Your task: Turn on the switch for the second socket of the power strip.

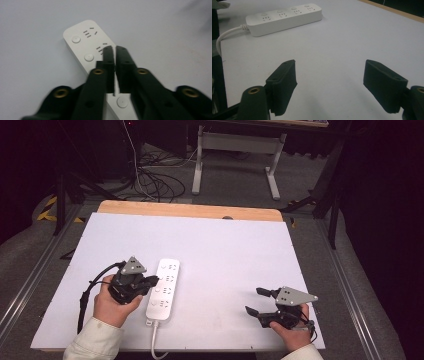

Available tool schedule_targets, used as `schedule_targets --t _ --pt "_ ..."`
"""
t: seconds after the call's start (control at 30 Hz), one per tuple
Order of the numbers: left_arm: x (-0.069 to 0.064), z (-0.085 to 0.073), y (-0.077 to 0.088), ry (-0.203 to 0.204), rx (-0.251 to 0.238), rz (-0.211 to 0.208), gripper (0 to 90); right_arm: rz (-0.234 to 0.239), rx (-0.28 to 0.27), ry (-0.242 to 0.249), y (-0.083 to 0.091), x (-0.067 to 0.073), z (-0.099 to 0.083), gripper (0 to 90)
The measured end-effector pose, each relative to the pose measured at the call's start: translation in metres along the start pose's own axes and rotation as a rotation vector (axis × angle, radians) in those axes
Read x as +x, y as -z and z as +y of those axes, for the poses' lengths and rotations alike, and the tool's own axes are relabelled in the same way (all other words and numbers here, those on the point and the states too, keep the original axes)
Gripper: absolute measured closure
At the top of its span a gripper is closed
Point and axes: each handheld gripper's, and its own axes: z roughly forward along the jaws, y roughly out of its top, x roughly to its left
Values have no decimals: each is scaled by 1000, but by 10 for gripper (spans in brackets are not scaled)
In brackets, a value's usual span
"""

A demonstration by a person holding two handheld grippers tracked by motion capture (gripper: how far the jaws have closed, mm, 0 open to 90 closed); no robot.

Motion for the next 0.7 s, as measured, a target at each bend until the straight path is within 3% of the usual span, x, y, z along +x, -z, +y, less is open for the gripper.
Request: schedule_targets --t 0.17,0.2,0.37,0.7 --pt "2 1 3 17 -22 -20 620 -1 0 0 0 0 0 265" --pt "3 1 4 4 -26 -2 592 -1 0 -1 0 0 0 265" --pt "3 1 10 3 -69 -13 451 -2 1 -1 0 0 0 265" --pt "1 0 25 -26 -153 -13 291 -3 1 -5 1 -1 -1 265"
